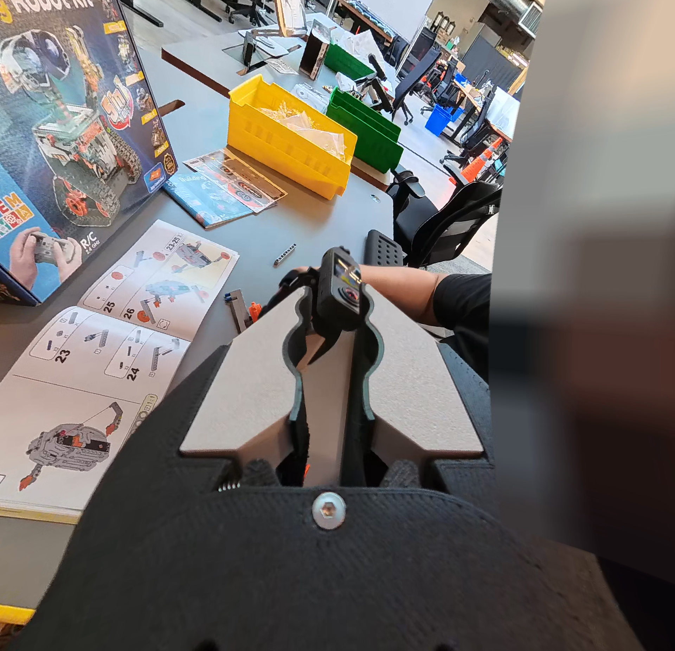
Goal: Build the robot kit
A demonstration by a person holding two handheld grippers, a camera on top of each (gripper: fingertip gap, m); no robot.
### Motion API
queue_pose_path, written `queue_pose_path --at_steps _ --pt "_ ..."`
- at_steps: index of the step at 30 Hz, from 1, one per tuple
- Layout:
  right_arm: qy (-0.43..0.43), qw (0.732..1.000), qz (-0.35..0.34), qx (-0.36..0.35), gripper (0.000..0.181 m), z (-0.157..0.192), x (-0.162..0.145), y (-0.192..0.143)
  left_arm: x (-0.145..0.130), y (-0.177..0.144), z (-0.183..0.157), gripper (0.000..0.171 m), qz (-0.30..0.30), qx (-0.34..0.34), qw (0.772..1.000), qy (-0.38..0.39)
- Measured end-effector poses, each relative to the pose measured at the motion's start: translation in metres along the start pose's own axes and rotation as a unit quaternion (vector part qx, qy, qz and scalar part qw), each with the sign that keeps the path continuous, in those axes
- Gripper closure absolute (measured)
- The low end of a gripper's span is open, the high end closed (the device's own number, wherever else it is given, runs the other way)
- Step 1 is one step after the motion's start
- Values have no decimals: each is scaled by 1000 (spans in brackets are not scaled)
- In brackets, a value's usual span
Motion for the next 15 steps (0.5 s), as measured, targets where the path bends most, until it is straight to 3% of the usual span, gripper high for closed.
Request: queue_pose_path --at_steps 5,9,12,15 --pt "42 999 -11 25 163 1 -4 -22 0 0 -3 148 3 -1 1000 6" --pt "49 998 -2 41 162 12 -18 -20 -1 3 -2 148 6 -3 1000 3" --pt "32 998 8 46 178 16 -22 -15 -3 5 -1 148 11 -4 1000 2" --pt "5 1000 -26 -10 178 1 -10 -26 -2 7 -3 147 9 -16 1000 5"
Point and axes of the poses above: each gripper's, where its closed fingertips meet, y out along the fingers, x out of its top, z = x × y across the jaws, the point moved 2 cm from there along -y, back along the fingers, and after that the axes turned 1 degree about -z, right-handed, at the moved point
